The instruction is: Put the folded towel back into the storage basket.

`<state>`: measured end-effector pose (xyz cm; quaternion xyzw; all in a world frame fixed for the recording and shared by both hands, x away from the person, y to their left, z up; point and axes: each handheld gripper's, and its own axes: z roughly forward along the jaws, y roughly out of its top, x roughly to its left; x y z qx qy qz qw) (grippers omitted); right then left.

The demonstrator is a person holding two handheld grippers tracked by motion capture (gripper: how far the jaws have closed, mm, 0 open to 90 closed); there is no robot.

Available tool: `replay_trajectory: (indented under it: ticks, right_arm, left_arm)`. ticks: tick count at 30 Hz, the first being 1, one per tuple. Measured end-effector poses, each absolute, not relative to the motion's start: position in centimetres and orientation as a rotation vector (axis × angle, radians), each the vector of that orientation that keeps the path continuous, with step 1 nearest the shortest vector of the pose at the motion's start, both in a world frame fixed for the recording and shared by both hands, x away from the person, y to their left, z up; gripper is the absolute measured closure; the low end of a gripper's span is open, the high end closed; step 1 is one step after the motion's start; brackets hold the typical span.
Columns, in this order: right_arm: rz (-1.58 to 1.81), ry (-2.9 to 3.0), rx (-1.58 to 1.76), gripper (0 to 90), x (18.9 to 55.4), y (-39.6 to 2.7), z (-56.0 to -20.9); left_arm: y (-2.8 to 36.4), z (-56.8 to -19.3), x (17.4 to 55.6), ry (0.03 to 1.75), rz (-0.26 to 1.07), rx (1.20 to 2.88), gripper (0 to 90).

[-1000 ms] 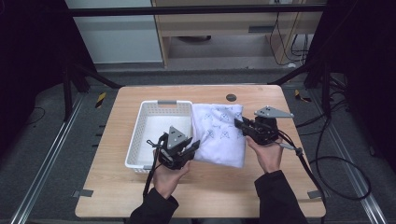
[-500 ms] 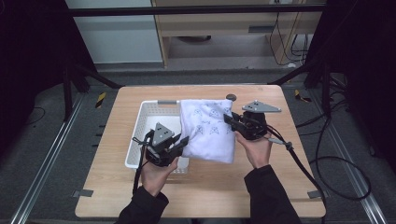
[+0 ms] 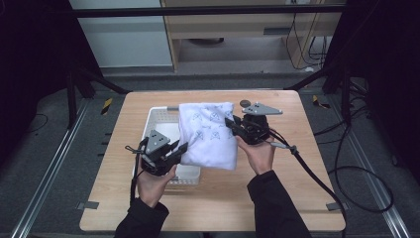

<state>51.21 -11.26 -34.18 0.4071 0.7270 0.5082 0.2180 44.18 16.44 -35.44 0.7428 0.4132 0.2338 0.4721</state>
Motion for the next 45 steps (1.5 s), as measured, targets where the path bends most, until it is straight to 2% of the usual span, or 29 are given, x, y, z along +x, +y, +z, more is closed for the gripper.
replay_trajectory:
  ticks: [9, 20, 45]
  right_arm:
    - [1.416, 2.028, 1.108, 74.8, 51.8, -9.0, -33.9]
    - [1.46, 2.032, 1.133, 74.8, 52.4, -8.2, -34.8]
    - [1.442, 2.051, 1.048, 74.7, 52.9, -3.7, -33.8]
  left_arm:
    - [18.5, -35.3, 44.1, 1.043, 0.586, 1.796, 74.6]
    - [19.6, -35.5, 44.3, 1.054, 0.588, 1.791, 74.6]
    - [23.3, -35.1, 44.0, 1.11, 0.628, 1.752, 74.7]
